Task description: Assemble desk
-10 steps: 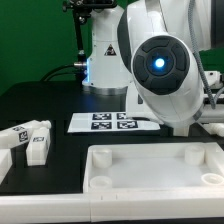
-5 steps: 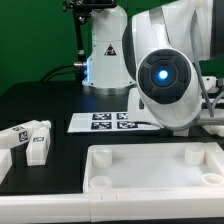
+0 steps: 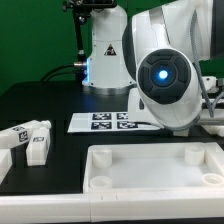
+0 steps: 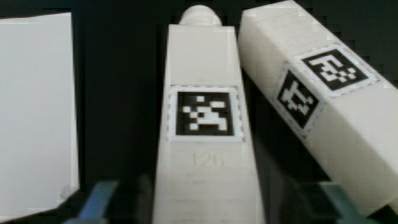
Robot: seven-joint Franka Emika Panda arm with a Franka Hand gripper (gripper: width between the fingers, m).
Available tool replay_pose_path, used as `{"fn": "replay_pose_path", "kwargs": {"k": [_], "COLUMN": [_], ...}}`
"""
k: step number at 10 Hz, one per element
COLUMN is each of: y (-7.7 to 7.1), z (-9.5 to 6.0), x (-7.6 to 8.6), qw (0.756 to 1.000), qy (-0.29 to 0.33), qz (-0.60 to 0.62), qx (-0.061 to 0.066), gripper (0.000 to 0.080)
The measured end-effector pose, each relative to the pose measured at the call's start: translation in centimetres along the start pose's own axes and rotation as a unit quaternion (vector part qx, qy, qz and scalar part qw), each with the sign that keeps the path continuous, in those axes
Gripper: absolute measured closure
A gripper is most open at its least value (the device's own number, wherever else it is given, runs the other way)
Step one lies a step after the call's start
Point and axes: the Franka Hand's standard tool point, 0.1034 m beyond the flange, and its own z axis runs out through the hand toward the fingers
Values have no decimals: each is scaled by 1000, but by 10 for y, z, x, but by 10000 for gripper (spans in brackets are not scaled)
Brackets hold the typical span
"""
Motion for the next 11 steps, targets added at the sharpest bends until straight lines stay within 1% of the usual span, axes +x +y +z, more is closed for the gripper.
{"fn": "replay_pose_path", "kwargs": {"k": [1, 2, 3, 4, 5, 6, 7, 8, 9, 10, 11], "y": [0, 0, 1, 0, -8, -18, -28, -39, -43, -43, -46], "z": [0, -2, -12, -31, -55, -86, -106, -107, -107, -109, -114], "x": [0, 0, -3, -6, -8, -22, -39, -50, -42, -42, -43], "qw": [1000, 1000, 1000, 1000, 1000, 998, 996, 996, 992, 988, 981], "qy": [0, 2, 2, 0, 24, 58, 85, 93, 128, 155, 191], "qz": [0, -1, -4, -6, -9, -19, -18, -9, -17, -17, -20], "qx": [0, 1, 1, 4, 8, 9, 8, 0, 5, 8, 13], "gripper": [518, 518, 518, 518, 518, 518, 518, 517, 517, 517, 517]}}
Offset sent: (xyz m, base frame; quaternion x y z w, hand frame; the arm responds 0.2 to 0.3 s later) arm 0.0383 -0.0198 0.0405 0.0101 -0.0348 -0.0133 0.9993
